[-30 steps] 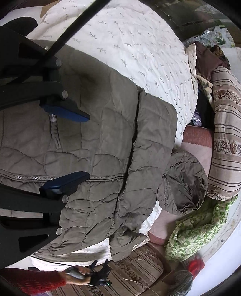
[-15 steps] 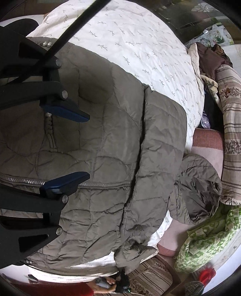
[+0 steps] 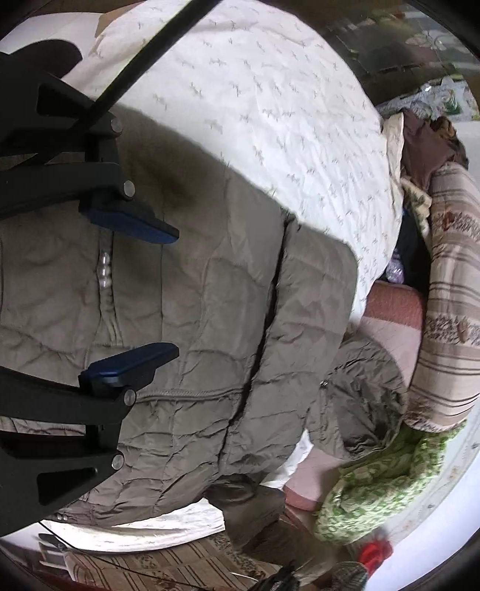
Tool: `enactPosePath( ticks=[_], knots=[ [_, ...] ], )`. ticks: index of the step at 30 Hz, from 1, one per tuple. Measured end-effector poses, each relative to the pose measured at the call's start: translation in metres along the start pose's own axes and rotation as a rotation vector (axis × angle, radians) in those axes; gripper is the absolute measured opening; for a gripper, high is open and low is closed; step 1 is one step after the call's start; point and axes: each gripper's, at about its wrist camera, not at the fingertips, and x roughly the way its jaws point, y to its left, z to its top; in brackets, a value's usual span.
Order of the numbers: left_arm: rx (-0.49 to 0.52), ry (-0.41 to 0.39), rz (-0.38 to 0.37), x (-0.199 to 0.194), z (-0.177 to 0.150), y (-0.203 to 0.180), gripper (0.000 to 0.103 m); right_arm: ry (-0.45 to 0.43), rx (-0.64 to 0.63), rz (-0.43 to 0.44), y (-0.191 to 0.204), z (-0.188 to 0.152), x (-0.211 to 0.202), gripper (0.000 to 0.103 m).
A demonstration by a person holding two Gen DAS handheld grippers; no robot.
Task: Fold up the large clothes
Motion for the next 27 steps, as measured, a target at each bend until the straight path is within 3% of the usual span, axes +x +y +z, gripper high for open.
enactPosePath(
  ticks=[8, 10, 15, 18, 19, 20, 22, 25, 27],
  knots=[
    [-0.026, -0.06, 0.061, -0.015, 0.008, 0.035, 0.055, 0.24, -0.152, 0.245, 0.128, -0.103, 0.055, 0.009],
    [-0.046, -0.059, 0.06, -0.013, 0.011, 0.044, 0.055, 0.305, -0.173, 0.251, 0.144, -0.128, 0.08, 0.009],
    [-0.067, -0.044, 0.005, -0.004, 0.026, 0.05, 0.059, 0.452, -0.288, 0.149, 0.172, -0.196, 0.148, 0.012],
    [-0.075, -0.026, -0.058, 0.005, 0.04, 0.044, 0.061, 0.469, -0.354, 0.143, 0.173, -0.214, 0.153, 0.018],
    [-0.078, -0.023, -0.074, 0.008, 0.044, 0.042, 0.062, 0.458, -0.379, 0.159, 0.173, -0.217, 0.148, 0.027],
    [-0.08, -0.016, -0.098, 0.013, 0.052, 0.038, 0.062, 0.452, -0.4, 0.176, 0.171, -0.219, 0.139, 0.047],
    [-0.08, -0.013, -0.135, 0.02, 0.06, 0.029, 0.063, 0.442, -0.435, 0.19, 0.173, -0.222, 0.128, 0.072],
    [-0.058, -0.012, -0.18, 0.034, 0.075, 0.011, 0.067, 0.39, -0.474, 0.16, 0.165, -0.224, 0.102, 0.076],
    [-0.027, 0.016, -0.202, 0.05, 0.084, -0.007, 0.067, 0.37, -0.419, 0.164, 0.151, -0.22, 0.09, 0.076]
  ],
)
